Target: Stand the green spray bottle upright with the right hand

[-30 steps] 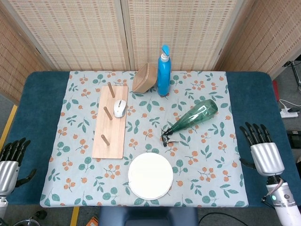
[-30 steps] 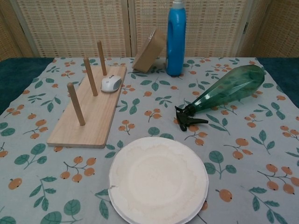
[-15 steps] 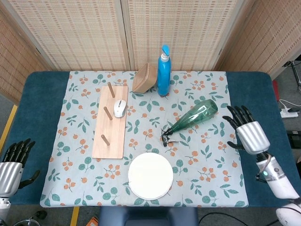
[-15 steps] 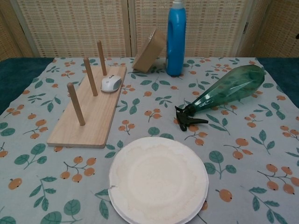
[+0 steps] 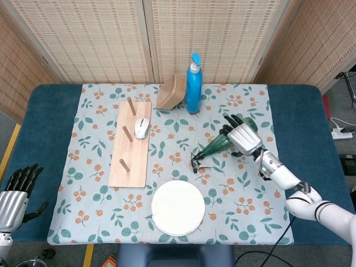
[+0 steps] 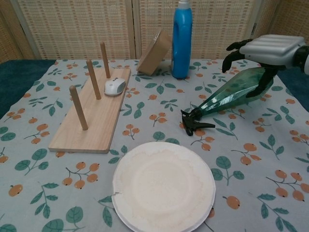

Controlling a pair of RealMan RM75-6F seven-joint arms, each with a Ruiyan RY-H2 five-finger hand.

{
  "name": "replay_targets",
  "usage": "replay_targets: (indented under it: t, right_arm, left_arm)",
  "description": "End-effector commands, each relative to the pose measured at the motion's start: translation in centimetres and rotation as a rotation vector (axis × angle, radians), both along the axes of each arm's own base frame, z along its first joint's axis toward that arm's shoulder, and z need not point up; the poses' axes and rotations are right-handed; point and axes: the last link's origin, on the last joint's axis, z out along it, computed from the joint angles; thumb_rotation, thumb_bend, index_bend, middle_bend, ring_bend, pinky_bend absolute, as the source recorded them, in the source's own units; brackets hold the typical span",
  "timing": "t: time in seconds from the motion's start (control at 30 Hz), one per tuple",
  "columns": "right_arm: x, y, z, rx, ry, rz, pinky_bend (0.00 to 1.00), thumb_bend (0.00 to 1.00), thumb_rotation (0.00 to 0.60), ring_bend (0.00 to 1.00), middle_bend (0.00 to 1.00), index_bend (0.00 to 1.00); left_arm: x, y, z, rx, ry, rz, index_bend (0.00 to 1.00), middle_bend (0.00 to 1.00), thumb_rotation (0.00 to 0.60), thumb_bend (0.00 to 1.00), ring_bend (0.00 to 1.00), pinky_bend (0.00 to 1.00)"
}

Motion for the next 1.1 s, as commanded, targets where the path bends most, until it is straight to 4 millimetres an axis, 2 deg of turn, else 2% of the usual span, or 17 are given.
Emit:
replay_targets:
  t: [0.03, 0.27, 0.5, 0.87, 1.1]
  right_arm:
    - [1.4, -0.7, -1.6, 0.015, 0.038, 0.012, 0.09, 0.0, 0.6, 0.0, 0.26, 0.28]
    - [2.1, -1.1, -4.1, 0.037, 0.18, 0.047, 0.09, 0.0, 0.6, 0.0, 0.26, 0.29]
    - [1.8, -0.9, -4.9, 0.016, 0.296, 0.145, 0.09, 0.0, 0.6, 0.0, 0.27, 0.29]
    - [1.6, -1.3, -6.6, 0.035, 0.34, 0.166, 0.11, 0.0, 0.6, 0.0, 0.27, 0.3]
    - [2.4, -1.3, -8.0, 0.031, 0.335, 0.183, 0.11, 0.0, 0.6, 0.0, 0.27, 0.31]
  left_arm:
    - [-0.1, 0.1, 0.1, 0.001, -0.001, 0.002, 0.0, 0.0, 0.6, 0.25, 0.0, 0.0]
    - [0.0, 0.2, 0.1, -0.008, -0.012, -0.004, 0.0, 0.0, 0.6, 0.25, 0.0, 0.0]
    - [0.1, 0.1, -0.3, -0.033, -0.008, -0.011, 0.0, 0.0, 0.6, 0.25, 0.0, 0.0]
    - [0.4, 0.2, -0.7, -0.058, -0.002, -0.021, 0.0, 0.0, 0.6, 0.25, 0.0, 0.0]
    - [0.2, 0.2, -0.5, -0.052, -0.01, -0.018, 0.0, 0.0, 0.6, 0.25, 0.0, 0.0]
